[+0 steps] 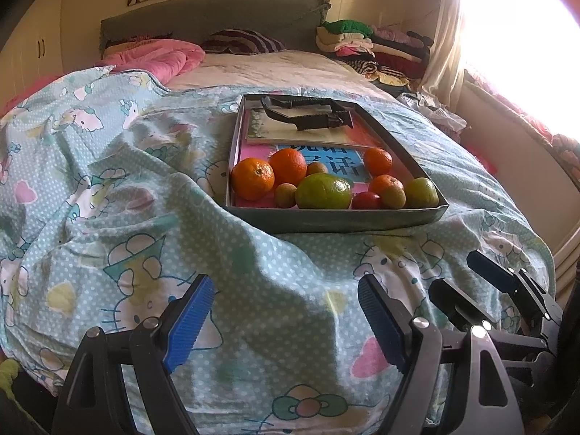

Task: Organize fruits

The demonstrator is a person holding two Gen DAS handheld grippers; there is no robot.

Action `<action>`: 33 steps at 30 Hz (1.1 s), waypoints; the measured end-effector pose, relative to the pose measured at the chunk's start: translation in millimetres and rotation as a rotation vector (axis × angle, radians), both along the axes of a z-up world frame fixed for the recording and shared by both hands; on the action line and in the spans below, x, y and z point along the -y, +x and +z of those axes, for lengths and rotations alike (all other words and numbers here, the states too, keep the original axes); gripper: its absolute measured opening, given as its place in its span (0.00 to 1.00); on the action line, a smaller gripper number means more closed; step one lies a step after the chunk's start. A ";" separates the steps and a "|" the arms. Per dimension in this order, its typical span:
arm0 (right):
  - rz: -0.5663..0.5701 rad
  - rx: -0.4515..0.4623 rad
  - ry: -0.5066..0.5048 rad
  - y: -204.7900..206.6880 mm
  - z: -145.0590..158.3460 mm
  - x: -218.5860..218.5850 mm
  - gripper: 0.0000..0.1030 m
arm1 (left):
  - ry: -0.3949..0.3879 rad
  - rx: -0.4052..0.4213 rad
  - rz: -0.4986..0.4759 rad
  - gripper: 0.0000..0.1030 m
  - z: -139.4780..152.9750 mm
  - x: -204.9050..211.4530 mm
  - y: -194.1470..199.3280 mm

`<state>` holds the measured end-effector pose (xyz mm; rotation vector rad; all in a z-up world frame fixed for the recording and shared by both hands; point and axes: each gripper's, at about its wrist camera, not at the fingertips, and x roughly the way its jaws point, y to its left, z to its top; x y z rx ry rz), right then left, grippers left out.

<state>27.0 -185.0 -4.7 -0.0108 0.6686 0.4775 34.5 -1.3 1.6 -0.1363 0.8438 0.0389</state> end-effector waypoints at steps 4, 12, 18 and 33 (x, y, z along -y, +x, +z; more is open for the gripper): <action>-0.001 0.000 -0.003 0.3 -0.7 0.0 0.77 | 0.002 0.002 0.003 0.79 0.4 -1.0 -0.3; -0.004 -0.002 -0.004 1.0 -1.4 0.0 0.77 | 0.003 0.003 0.007 0.79 0.3 -1.4 0.0; -0.010 -0.009 -0.006 3.2 -3.6 1.7 0.77 | 0.006 0.001 0.007 0.79 1.3 -2.1 -0.7; -0.020 -0.016 -0.007 5.4 -4.7 3.5 0.77 | 0.004 -0.008 0.008 0.79 -0.4 -2.0 -1.1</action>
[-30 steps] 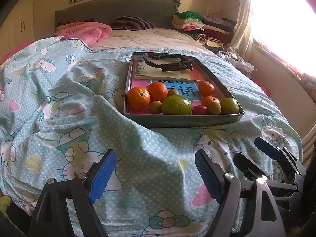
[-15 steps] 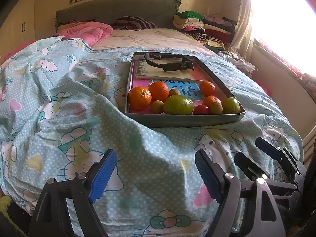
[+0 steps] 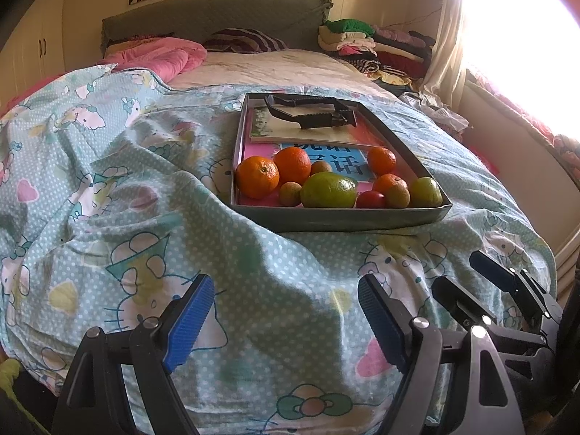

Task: Organize fruits

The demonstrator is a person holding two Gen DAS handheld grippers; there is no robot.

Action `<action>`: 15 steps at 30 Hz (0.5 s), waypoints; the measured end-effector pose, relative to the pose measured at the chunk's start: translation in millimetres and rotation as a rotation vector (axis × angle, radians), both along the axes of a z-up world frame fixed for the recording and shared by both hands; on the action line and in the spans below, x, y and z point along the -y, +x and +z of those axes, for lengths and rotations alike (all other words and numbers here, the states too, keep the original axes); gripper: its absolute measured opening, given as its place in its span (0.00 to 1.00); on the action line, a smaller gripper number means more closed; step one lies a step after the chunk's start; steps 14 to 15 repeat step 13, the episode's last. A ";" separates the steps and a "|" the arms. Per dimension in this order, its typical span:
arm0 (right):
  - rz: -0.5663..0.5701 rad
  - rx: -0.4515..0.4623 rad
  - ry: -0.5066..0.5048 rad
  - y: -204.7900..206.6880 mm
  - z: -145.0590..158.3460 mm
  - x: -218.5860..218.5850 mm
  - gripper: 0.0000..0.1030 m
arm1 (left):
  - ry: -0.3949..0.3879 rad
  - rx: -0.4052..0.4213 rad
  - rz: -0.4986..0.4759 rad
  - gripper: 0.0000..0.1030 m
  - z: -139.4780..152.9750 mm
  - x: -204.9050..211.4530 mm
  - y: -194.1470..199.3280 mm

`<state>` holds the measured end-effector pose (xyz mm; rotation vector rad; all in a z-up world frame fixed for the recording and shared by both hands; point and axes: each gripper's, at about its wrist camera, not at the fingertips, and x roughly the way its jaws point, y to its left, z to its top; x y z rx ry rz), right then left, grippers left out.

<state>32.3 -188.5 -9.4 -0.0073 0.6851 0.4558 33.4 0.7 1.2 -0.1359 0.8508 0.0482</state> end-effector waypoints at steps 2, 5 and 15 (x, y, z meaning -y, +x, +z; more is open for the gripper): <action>-0.003 -0.005 -0.001 0.9 -1.1 0.1 0.77 | 0.000 -0.001 0.002 0.79 -0.4 -0.3 0.1; -0.008 -0.013 0.000 2.7 -2.1 -0.1 0.77 | -0.004 -0.005 0.008 0.79 -1.9 -2.6 1.1; -0.119 -0.017 0.038 25.7 4.0 26.4 0.78 | -0.005 0.028 0.104 0.79 5.7 -43.2 10.1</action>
